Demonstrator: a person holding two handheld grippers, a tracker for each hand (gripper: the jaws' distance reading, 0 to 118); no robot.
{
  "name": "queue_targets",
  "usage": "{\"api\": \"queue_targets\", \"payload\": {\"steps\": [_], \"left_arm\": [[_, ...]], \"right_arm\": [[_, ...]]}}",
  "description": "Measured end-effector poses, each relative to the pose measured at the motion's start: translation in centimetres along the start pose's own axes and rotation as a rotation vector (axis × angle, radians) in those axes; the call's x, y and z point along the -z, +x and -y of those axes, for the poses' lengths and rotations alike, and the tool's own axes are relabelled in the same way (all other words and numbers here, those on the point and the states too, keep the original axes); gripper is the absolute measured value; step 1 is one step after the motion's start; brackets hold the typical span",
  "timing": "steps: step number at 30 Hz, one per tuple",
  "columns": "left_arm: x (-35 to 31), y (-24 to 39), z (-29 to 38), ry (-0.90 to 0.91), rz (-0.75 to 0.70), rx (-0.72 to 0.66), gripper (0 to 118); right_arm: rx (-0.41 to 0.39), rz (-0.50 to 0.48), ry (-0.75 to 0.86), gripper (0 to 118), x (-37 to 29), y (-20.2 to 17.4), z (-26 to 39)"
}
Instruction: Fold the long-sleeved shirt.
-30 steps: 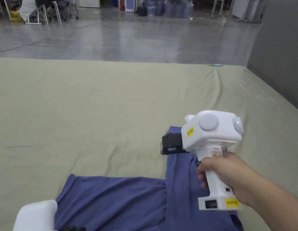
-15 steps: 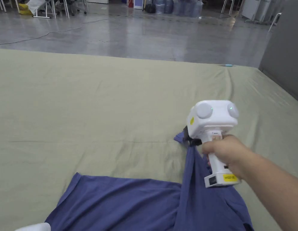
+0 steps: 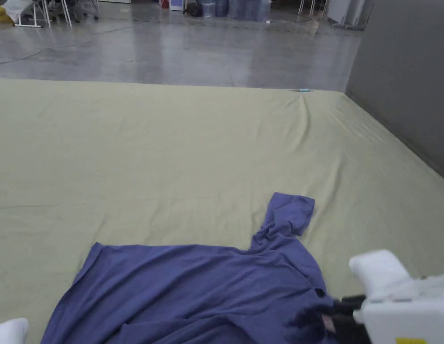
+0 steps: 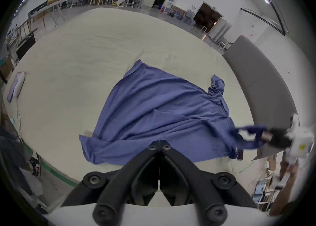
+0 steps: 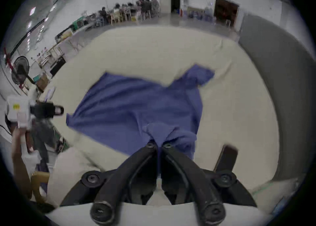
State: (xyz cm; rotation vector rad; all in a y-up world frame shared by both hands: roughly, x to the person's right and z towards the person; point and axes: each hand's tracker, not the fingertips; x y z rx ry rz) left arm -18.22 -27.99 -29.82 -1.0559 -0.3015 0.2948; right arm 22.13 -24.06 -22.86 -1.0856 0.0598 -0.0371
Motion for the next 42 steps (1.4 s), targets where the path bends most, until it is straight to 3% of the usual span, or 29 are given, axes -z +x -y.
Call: {"api": "queue_targets", "payload": {"steps": [3,5,8,9,11,12,13,14,15,16,17,18,20,21,22,23,24,27,31,32,34,35,38,40,41,42], "left_arm": [[0.1,0.2,0.9,-0.017,-0.003,-0.005,0],[0.0,0.3,1.3,-0.022,-0.002,-0.004,0],[-0.2,0.1,1.7,-0.027,-0.006,-0.018,0],[-0.2,-0.1,1.8,-0.028,-0.004,-0.027,0],[-0.4,-0.4,1.6,-0.029,-0.007,-0.050,0],[-0.6,-0.6,1.4,-0.024,-0.005,-0.061,0],[-0.9,-0.8,1.2,-0.015,0.000,-0.071,0],[-1.4,-1.0,0.8,0.011,0.010,-0.083,20],[-1.8,-1.0,0.3,0.039,0.004,-0.082,55],[-2.1,-0.9,-0.2,0.056,-0.008,-0.062,77],[-2.2,-0.7,-0.7,0.066,-0.020,-0.053,81],[-2.1,-0.5,-1.0,0.072,-0.033,-0.050,81],[-1.8,-0.1,-1.4,0.072,-0.039,-0.030,79],[-1.3,0.1,-1.3,0.056,-0.052,-0.010,76],[-0.9,0.3,-0.9,0.057,-0.061,0.005,76],[-0.6,0.6,-0.5,0.059,-0.060,0.034,54],[0.1,1.0,-0.3,0.036,-0.078,0.068,0],[2.0,1.1,-0.8,-0.012,-0.118,0.087,0],[5.3,1.3,-7.1,0.047,-0.093,0.037,0],[6.4,1.4,-9.1,0.078,-0.119,0.047,7],[10.4,1.6,-13.7,0.074,-0.196,0.078,93],[12.5,1.3,-15.5,0.026,-0.241,0.082,112],[19.4,0.0,-19.7,-0.045,-0.307,0.100,107],[23.2,-1.2,-20.8,-0.124,-0.362,0.109,87],[24.6,-1.5,-20.9,-0.155,-0.388,0.116,69],[25.8,-1.9,-20.8,-0.199,-0.413,0.128,64]], "right_arm": [[0.051,0.059,-0.123,0,4.5,-0.3,2.4],[0.047,0.059,-0.103,0,6.9,-0.6,2.3],[0.117,0.118,-0.209,3,10.8,-0.7,1.5],[0.146,0.104,-0.273,19,12.1,-0.5,1.3],[0.195,0.078,-0.356,67,13.2,-0.1,1.1],[0.236,0.013,-0.323,76,12.2,0.5,0.7],[0.269,-0.034,-0.276,76,11.1,0.9,0.2],[0.307,-0.063,-0.172,76,8.7,1.1,-0.4],[0.308,-0.071,-0.103,76,6.6,1.1,-0.9],[0.305,-0.085,-0.041,76,4.0,1.1,-1.2],[0.302,-0.090,0.015,75,2.7,1.0,-1.1],[0.318,-0.089,0.063,70,1.4,0.7,-0.8],[0.285,-0.094,0.146,31,0.1,-0.2,0.2],[0.259,-0.043,0.178,17,0.0,-0.8,0.9],[0.238,0.014,0.199,17,0.3,-1.5,1.6],[0.225,0.048,0.187,0,0.9,-2.1,2.0],[0.241,0.015,0.178,0,1.6,-2.7,2.8],[0.311,-0.099,0.140,0,2.9,-2.8,3.4],[0.303,-0.095,0.127,0,4.5,-2.7,2.4],[0.305,-0.095,0.125,0,4.7,-2.5,2.0],[0.318,-0.116,0.121,0,4.8,-2.3,1.7],[0.331,-0.125,0.121,0,4.7,-2.2,1.7],[0.343,-0.127,0.115,0,4.8,-1.4,1.4],[0.336,-0.094,0.099,0,5.1,-0.5,1.3],[0.335,-0.071,0.091,0,5.2,0.0,1.1],[0.338,-0.049,0.082,0,5.3,0.8,0.8]]}}
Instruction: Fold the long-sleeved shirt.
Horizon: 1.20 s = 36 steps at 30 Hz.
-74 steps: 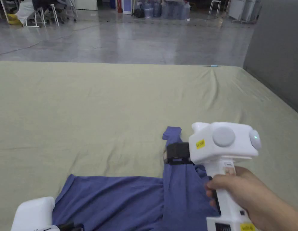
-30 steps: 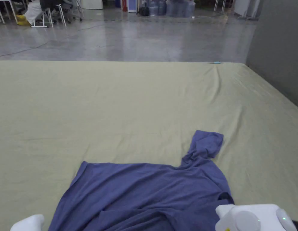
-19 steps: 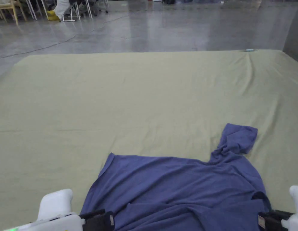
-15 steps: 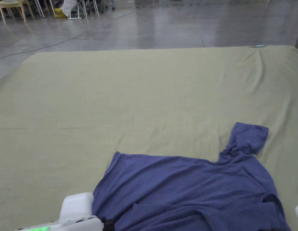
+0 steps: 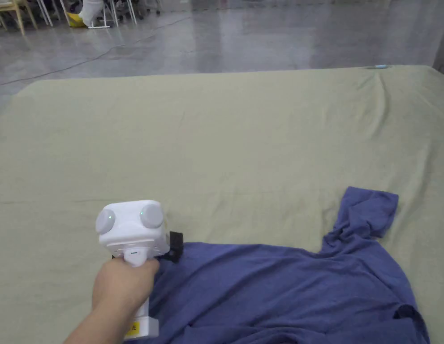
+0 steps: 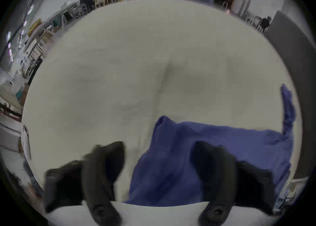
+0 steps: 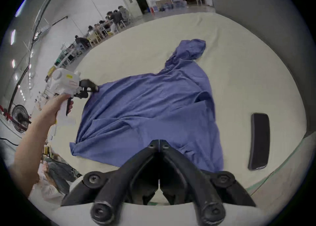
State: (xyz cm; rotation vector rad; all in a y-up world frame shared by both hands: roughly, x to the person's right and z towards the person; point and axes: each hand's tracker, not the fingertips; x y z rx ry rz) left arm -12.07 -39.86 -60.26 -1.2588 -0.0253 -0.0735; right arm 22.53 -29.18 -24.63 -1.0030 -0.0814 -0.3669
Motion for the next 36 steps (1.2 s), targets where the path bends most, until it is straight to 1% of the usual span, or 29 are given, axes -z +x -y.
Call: {"api": "queue_targets", "payload": {"steps": [1,2,3,4,5,6,7,9,10,11,12,13,15,17,18,19,20,21,22,23,24,25,26,27,29,30,33,34,36], "left_arm": [[0.4,-0.1,0.2,-0.023,0.002,0.006,63],[0.0,0.0,0.2,0.020,0.022,-0.003,53],[-1.0,0.4,0.5,0.039,0.011,0.024,3],[-1.6,0.8,0.5,0.064,-0.006,0.080,0],[-2.2,0.9,0.5,0.110,-0.021,0.096,0],[-3.2,0.7,0.6,0.145,0.008,0.090,0],[-4.0,0.5,1.0,0.116,0.051,0.046,0],[-5.5,0.4,1.3,0.109,0.152,0.050,0],[-6.4,0.4,1.5,0.122,0.127,0.057,0],[-7.6,0.2,1.2,0.142,0.112,0.069,0],[-8.6,-0.1,1.3,0.160,0.115,0.068,0],[-9.6,-0.5,1.4,0.181,0.135,0.055,0],[-10.7,-1.3,1.2,0.193,0.153,0.040,0],[-11.8,-1.6,1.5,0.199,0.155,0.042,0],[-12.2,-1.7,1.7,0.203,0.160,0.047,0],[-12.1,-2.1,1.4,0.206,0.163,0.047,0],[-12.3,-2.3,1.5,0.197,0.168,0.043,0],[-12.5,-2.4,1.6,0.197,0.165,0.041,0],[-12.5,-2.8,1.5,0.198,0.163,0.041,0],[-12.4,-3.0,1.5,0.199,0.161,0.041,0],[-12.6,-3.1,1.5,0.204,0.160,0.039,0],[-12.9,-3.3,1.6,0.205,0.170,0.033,0],[-13.2,-3.3,1.7,0.205,0.180,0.026,0],[-13.4,-3.9,1.6,0.208,0.200,0.017,0],[-14.7,-4.2,1.6,0.215,0.216,0.007,0],[-15.9,-4.5,1.5,0.229,0.222,0.002,0],[-19.5,-5.9,0.8,0.294,0.277,-0.019,0],[-20.8,-6.2,0.3,0.314,0.301,-0.033,0],[-24.1,-7.2,-0.6,0.365,0.328,-0.058,0]], "right_arm": [[0.001,0.024,0.000,0,0.2,0.6,-0.7],[-0.004,0.046,0.003,0,0.5,1.1,-1.4],[-0.012,0.079,0.004,0,0.8,1.7,-2.4],[-0.031,0.111,0.002,0,1.3,2.2,-3.6],[-0.048,0.131,0.007,0,1.8,2.5,-4.8],[-0.064,0.132,0.018,1,2.4,2.8,-6.4],[-0.069,0.121,0.026,24,3.1,3.3,-8.3],[-0.041,0.064,0.023,50,5.2,4.5,-12.3],[-0.041,0.061,-0.006,50,6.7,5.0,-14.3],[-0.011,0.049,-0.054,89,8.7,5.5,-16.3],[0.013,0.080,-0.083,115,10.5,6.0,-17.9],[0.002,0.104,-0.081,115,12.2,6.4,-19.3],[-0.003,0.151,-0.192,115,15.8,6.9,-21.1],[-0.001,0.185,-0.252,113,18.6,7.0,-21.5],[0.015,0.200,-0.261,106,19.3,6.7,-21.1],[0.021,0.199,-0.254,83,19.8,6.6,-20.9],[0.017,0.196,-0.270,49,20.4,6.4,-20.7],[0.009,0.207,-0.290,40,20.7,6.0,-20.2],[-0.006,0.227,-0.244,33,20.0,5.3,-19.8],[-0.033,0.237,-0.226,7,19.5,4.7,-19.7],[-0.052,0.155,-0.246,0,19.3,4.2,-19.4],[-0.095,0.239,-0.223,0,18.6,3.4,-18.9],[-0.142,0.279,-0.184,0,18.0,2.9,-18.6],[-0.170,0.223,-0.170,0,16.8,2.7,-18.9],[-0.116,0.115,-0.149,0,13.6,2.9,-19.7],[-0.108,0.077,-0.126,0,11.3,2.6,-20.0],[-0.253,0.087,0.002,0,4.0,1.4,-21.9],[-0.270,0.089,0.034,0,1.6,1.1,-22.7],[-0.272,0.055,0.068,0,-3.4,0.6,-24.8]]}}
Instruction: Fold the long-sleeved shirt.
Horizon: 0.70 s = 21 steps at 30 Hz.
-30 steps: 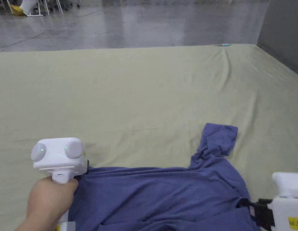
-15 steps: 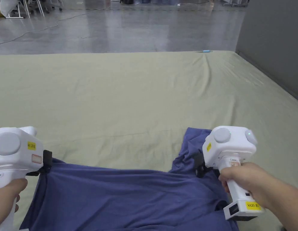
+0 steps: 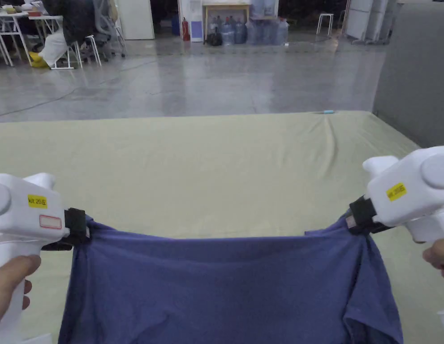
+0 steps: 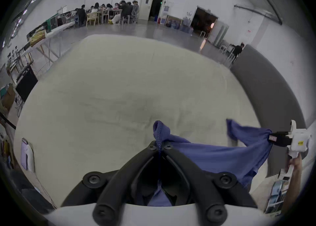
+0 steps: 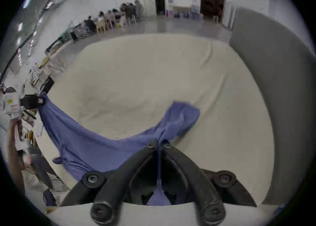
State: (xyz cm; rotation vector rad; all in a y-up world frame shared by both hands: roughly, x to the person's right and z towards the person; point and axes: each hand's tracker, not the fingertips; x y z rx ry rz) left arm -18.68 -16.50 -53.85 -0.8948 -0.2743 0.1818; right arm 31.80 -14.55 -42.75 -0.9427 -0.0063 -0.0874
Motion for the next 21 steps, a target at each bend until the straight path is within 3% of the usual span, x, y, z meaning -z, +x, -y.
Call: {"api": "queue_targets", "payload": {"steps": [3,7,14,21], "left_arm": [[-4.1,1.7,-3.8,0.124,-0.010,0.068,0],[-8.0,3.8,-10.0,0.206,0.045,0.068,0],[-12.7,6.8,-23.3,0.409,-0.026,0.090,0],[-16.7,8.2,-31.7,0.532,0.037,-0.027,0]], "right_arm": [[-0.080,0.047,0.117,0,-6.1,-0.8,-4.6],[-0.107,0.149,0.237,0,-12.3,-2.2,-13.4],[-0.207,0.349,0.485,0,-21.6,-6.8,-25.6],[-0.147,0.464,0.645,0,-26.7,-8.6,-32.3]]}}
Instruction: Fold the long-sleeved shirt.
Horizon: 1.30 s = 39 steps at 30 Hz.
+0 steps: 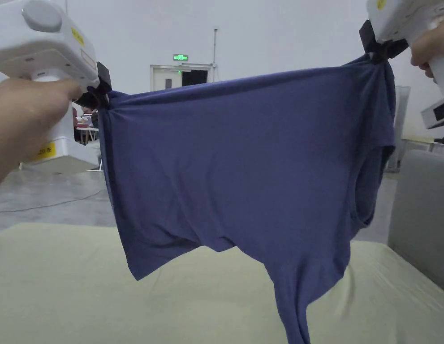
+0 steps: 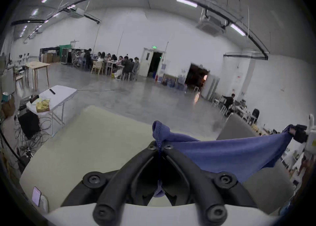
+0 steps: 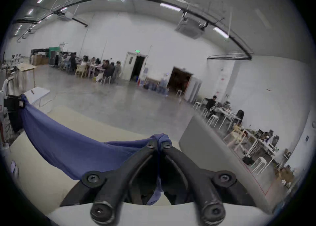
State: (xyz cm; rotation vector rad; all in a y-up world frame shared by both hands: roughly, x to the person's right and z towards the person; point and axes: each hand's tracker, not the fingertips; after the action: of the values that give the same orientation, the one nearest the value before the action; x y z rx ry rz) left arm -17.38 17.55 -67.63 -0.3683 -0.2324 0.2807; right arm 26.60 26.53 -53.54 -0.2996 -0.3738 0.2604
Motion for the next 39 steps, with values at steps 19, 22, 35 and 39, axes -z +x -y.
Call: {"api": "queue_targets", "payload": {"steps": [19,22,35,39], "left_arm": [[6.0,-1.8,13.6,-0.284,-0.016,0.206,0],[5.9,-3.8,21.5,-0.418,-0.001,0.213,0],[-12.1,-9.9,42.4,-0.697,0.105,0.274,0],[-16.7,-11.7,47.2,-0.776,0.077,0.276,0]], "right_arm": [[0.002,-0.147,-0.289,0,8.6,-2.8,18.4],[-0.021,-0.230,-0.396,0,8.6,-4.3,28.0],[-0.055,-0.432,-0.581,0,-9.8,-3.8,50.6],[-0.115,-0.452,-0.619,0,-15.3,-4.9,55.3]]}}
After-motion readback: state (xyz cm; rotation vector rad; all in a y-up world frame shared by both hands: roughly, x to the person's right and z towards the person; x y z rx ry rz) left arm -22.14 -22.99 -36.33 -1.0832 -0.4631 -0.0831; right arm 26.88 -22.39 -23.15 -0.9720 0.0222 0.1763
